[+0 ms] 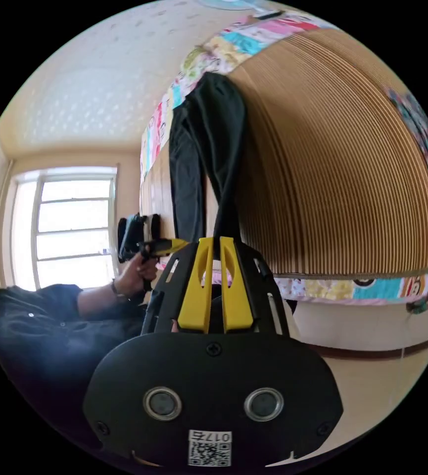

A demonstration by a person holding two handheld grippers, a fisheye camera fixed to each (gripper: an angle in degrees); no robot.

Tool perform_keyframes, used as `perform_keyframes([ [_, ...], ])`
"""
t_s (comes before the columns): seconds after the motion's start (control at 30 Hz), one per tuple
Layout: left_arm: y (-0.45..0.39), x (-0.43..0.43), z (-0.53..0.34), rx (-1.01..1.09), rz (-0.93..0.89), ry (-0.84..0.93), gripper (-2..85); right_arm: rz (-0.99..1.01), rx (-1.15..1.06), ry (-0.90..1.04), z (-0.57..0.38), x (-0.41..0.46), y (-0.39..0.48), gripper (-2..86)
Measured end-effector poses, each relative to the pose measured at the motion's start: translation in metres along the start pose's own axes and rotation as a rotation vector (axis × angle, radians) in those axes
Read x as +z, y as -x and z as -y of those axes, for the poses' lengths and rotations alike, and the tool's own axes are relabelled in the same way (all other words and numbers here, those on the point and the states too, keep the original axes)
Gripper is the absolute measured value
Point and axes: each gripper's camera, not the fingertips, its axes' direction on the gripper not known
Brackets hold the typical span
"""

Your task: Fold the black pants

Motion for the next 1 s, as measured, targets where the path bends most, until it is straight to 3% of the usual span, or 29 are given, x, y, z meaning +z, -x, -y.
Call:
perform_keyframes([
  [0.23,-0.121,-0.002,0.031,0.185,0.242,0.062,17.6,-0.201,-0.407,0.149,-0.001,0.082,0.136,2.8],
  [0.33,-0.129,0.010,0.036,0.193,0.332,0.148,12.4,-0.229,-0.518,0.182,-0.005,0.113,0.164,2.7],
  [0.4,-0.123,0.010,0.029,0.209,0.404,0.140,3.7,-0.242,-0.544,0.212,-0.003,0.127,0.164,2.6],
  [0.5,-0.107,0.000,0.015,0.206,0.331,0.100,0.2,-0.201,-0.599,0.283,0.008,0.134,0.142,2.2],
  [0.57,-0.097,-0.007,0.007,0.202,0.288,0.086,-0.3,-0.227,-0.580,0.307,0.029,0.132,0.115,2.0],
  [0.67,-0.095,-0.017,-0.006,0.258,0.289,0.080,-0.7,-0.435,-0.440,0.271,0.099,0.128,0.054,2.7],
  [0.8,-0.093,-0.022,-0.017,0.279,0.231,0.053,-0.9,-0.301,-0.256,0.134,0.257,0.123,-0.038,7.7],
  [0.9,-0.087,-0.023,-0.022,0.263,0.163,0.023,-0.9,-0.309,-0.142,0.044,0.371,0.150,-0.090,11.5],
  [1.0,-0.079,-0.030,-0.028,0.244,0.050,-0.028,-0.9,-0.126,-0.019,-0.076,0.463,0.179,-0.126,13.3],
])
